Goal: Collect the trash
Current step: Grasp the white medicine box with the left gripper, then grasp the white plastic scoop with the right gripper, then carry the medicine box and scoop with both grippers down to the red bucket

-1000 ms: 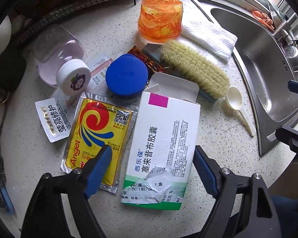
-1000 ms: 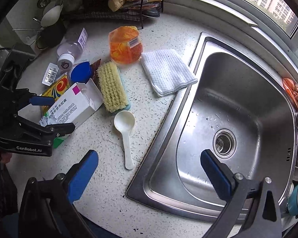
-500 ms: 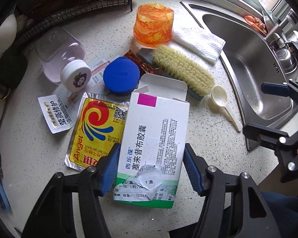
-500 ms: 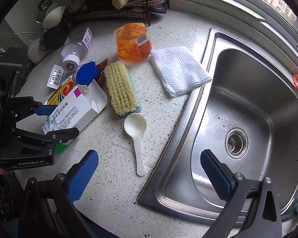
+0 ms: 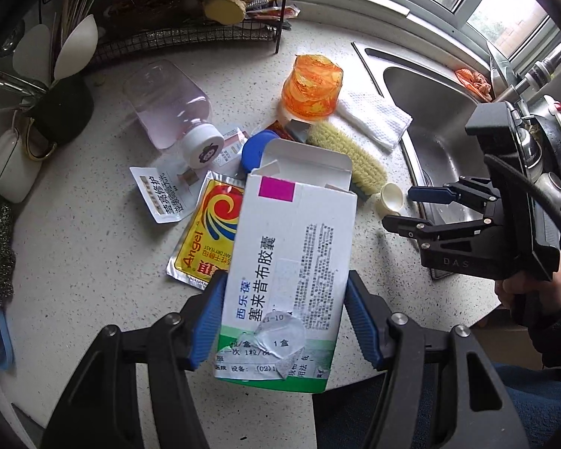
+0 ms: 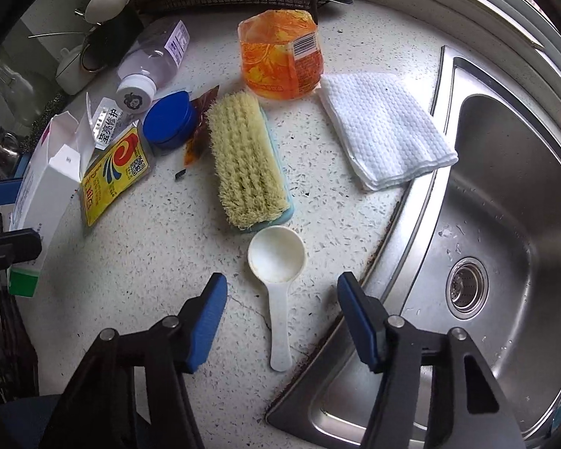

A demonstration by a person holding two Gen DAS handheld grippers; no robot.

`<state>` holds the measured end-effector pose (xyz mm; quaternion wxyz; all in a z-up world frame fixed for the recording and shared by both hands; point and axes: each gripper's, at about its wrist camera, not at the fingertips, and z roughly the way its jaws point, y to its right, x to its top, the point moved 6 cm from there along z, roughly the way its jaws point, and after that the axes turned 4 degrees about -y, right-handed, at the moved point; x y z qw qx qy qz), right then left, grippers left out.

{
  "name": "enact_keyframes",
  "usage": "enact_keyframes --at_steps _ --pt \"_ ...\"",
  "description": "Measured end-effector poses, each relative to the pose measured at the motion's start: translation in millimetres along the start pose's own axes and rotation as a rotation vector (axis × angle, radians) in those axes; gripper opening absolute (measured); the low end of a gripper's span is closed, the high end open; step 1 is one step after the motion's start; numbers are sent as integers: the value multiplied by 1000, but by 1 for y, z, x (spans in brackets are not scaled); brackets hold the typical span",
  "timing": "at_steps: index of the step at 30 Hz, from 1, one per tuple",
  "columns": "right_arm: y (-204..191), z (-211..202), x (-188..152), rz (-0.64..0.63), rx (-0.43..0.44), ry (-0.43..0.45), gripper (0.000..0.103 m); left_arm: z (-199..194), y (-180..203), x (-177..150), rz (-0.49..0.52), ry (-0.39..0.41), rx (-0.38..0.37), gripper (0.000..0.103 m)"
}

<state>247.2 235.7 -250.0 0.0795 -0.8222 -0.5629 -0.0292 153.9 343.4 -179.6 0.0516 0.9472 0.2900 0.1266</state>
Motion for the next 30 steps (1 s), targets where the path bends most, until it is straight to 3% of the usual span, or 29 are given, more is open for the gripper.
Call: enact_keyframes --at_steps 6,8,15,21,30 --pt "-7 1 0 -43 -13 5 41 1 4 -2 -6 3 -13 60" --pt "-10 1 0 -52 -18 6 26 3 4 -3 -2 1 -13 60" --pt "-14 -4 -5 -52 -5 9 24 1 11 -7 2 5 -5 60" --pt "-9 -33 -20 -3 5 54 24 -6 28 -11 32 15 -18 60" --pt "1 -86 -85 95 -13 123 24 -25 93 -34 159 62 -46 60"
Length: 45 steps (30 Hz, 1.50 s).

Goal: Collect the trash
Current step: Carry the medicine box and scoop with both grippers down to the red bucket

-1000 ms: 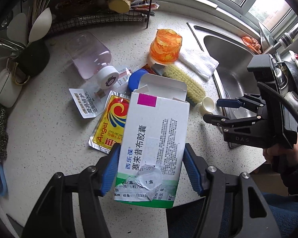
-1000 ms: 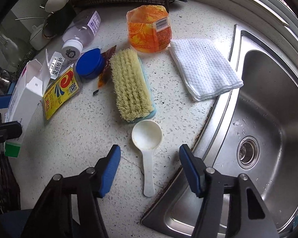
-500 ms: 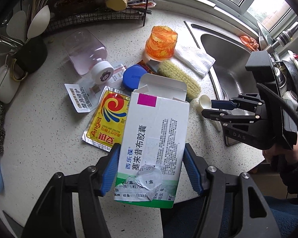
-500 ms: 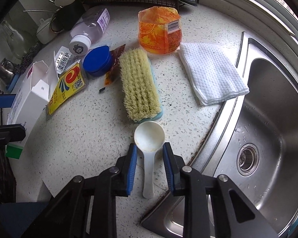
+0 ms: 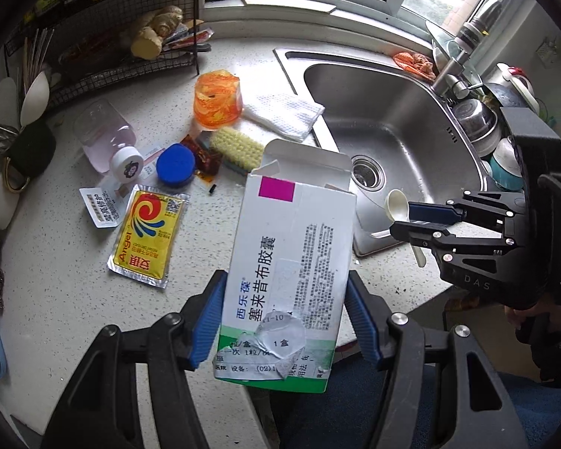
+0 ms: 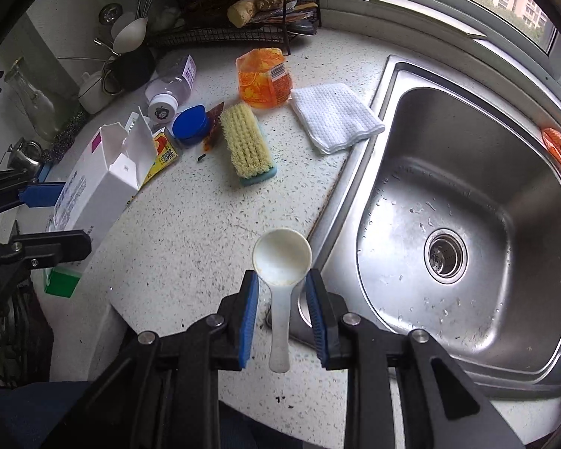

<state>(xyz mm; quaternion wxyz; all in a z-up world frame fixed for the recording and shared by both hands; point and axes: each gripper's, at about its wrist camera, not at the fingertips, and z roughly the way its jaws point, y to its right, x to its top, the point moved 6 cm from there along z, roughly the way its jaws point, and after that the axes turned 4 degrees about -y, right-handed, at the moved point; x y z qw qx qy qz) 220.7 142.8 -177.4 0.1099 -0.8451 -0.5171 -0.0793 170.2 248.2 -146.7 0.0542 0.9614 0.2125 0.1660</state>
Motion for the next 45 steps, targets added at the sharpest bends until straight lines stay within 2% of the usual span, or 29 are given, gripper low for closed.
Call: enact_keyframes --at_steps 7,10,16,22,28,30,34,39,45 --pt "20 -51 -66 109 -2 64 24 -15 78 -22 123 33 15 60" --pt "28 -70 -95 131 -13 89 24 -18 110 -36 145 37 1 60" --pt "41 -92 -159 169 -12 111 24 -12 170 -75 180 30 -7 60" --pt "49 -93 -217 199 3 103 24 10 215 -118 199 -14 1 60" --pt "60 -78 -259 240 6 75 24 38 239 -148 190 -77 -7 60" --pt "59 -70 -265 228 -9 63 24 50 243 -154 190 -96 1 60" --pt "63 -42 -271 258 28 15 24 79 242 -161 182 -144 -21 60" --pt "76 -2 -284 315 62 -14 24 132 231 -169 187 -202 -13 60" --pt "89 64 -297 313 74 -55 24 203 217 -175 165 -252 0 60"
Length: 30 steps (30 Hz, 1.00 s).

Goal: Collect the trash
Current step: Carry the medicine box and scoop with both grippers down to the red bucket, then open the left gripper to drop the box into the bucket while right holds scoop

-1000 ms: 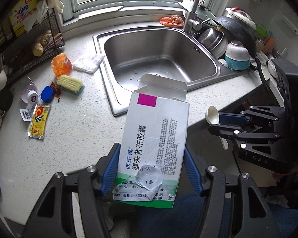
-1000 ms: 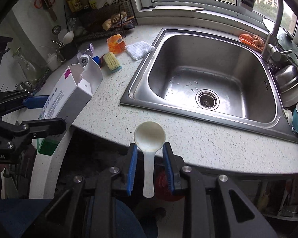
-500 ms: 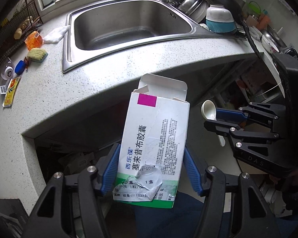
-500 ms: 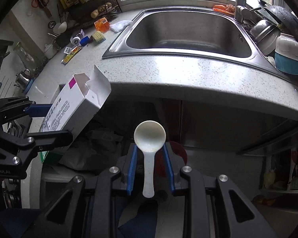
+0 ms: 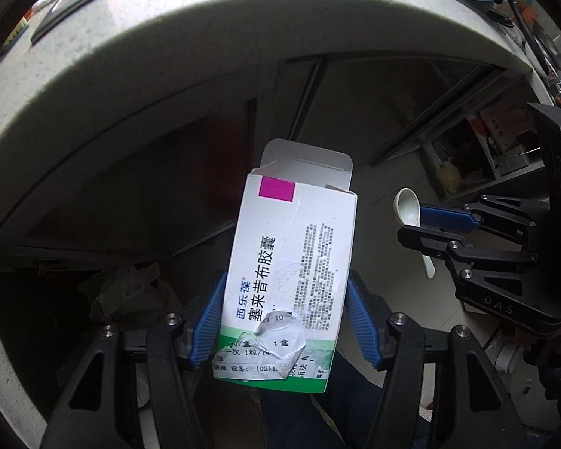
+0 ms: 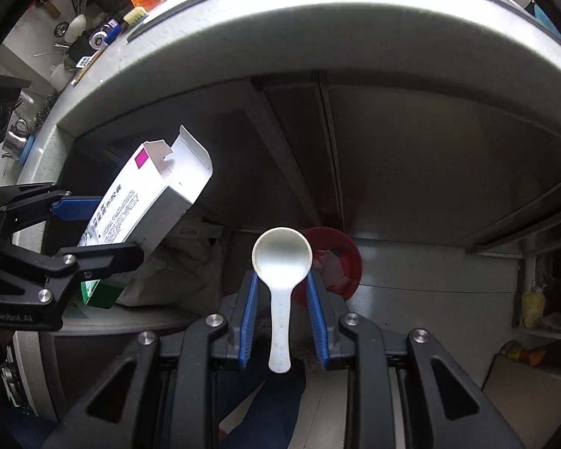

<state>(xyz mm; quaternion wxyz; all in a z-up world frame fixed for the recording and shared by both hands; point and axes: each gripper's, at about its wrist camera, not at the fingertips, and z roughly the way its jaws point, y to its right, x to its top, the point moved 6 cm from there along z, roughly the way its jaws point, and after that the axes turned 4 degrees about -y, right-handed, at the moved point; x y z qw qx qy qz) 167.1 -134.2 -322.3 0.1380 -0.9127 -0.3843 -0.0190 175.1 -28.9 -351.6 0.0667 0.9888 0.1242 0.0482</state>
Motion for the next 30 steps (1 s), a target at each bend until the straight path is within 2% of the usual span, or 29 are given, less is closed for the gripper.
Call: enact_keyframes --at_steps 10,13,17,25,27,28,29,30 --pt "40 105 -5 24 8 -35 24 111 5 16 18 -63 -23 60" --pt "50 131 -5 25 5 -41 24 130 8 20 50 -50 -9 60" --pt "62 158 -10 37 4 -53 24 156 8 20 43 -63 -24 60" --pt "76 185 -19 80 0 -50 24 190 10 16 99 -77 -25 60" --pt "75 187 -23 89 7 -57 24 194 15 15 115 -87 -25 65" --pt "74 187 -25 85 9 -59 24 195 14 14 113 -86 -20 71" --pt "72 188 -26 80 9 -59 24 195 13 14 104 -82 -14 84" --pt "68 189 -24 77 10 -60 24 197 13 14 95 -76 -12 85"
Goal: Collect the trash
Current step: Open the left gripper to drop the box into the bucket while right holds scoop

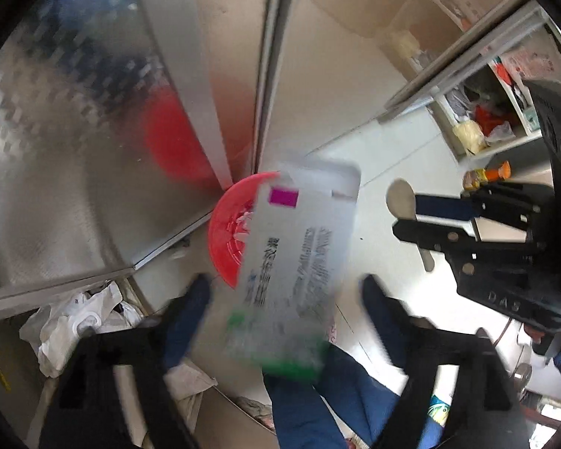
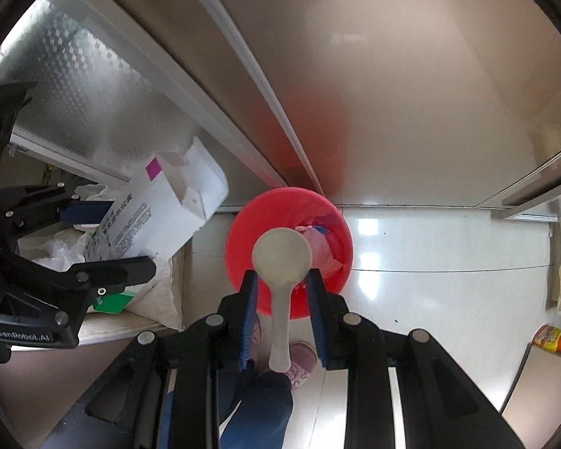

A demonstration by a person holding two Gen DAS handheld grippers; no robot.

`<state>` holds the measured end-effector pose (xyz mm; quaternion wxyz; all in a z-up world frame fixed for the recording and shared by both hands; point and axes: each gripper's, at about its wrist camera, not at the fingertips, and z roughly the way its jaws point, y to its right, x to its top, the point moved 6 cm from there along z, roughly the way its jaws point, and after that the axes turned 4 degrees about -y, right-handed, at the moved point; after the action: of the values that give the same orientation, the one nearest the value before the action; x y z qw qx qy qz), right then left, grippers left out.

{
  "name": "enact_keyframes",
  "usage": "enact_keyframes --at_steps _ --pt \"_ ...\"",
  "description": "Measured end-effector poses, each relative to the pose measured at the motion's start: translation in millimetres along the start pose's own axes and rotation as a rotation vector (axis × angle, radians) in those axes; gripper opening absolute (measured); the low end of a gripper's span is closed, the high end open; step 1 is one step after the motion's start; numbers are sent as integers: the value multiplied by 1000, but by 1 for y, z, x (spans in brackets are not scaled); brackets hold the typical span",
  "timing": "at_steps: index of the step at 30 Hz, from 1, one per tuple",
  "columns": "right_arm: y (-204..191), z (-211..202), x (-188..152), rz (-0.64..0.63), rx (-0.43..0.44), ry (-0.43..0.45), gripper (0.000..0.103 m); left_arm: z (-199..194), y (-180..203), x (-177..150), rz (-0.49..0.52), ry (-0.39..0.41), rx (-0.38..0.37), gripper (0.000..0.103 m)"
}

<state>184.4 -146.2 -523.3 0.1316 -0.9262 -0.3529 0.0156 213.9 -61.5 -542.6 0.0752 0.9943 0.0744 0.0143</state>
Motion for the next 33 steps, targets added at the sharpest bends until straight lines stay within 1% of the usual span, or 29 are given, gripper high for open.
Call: enact_keyframes --at_steps 3,9,11,21,24,27,31,32,33 --pt "-1 1 -1 0 11 -8 24 -1 -5 -2 -16 6 5 85" --pt "-1 5 -6 -12 13 -14 24 -5 -9 -4 -14 29 62 86" --pt "-4 7 -7 -17 12 -15 24 -8 -11 -6 -13 44 80 89" --pt "-9 14 -2 -65 23 -29 24 -17 -36 -17 -66 73 74 93" --pt "-14 17 0 -94 16 -21 24 -22 -44 -20 -119 103 62 93" --pt "-18 24 -1 -128 -12 -21 25 -20 -50 -22 -127 90 84 93" --pt "-20 24 -1 -130 -14 -7 25 -18 -51 -26 -120 77 89 93" --pt "-20 23 -1 -129 -17 -2 28 -18 -52 -27 -119 77 93 93" --pt "-19 23 -1 -126 -14 4 34 -18 -52 -28 -121 74 102 93"
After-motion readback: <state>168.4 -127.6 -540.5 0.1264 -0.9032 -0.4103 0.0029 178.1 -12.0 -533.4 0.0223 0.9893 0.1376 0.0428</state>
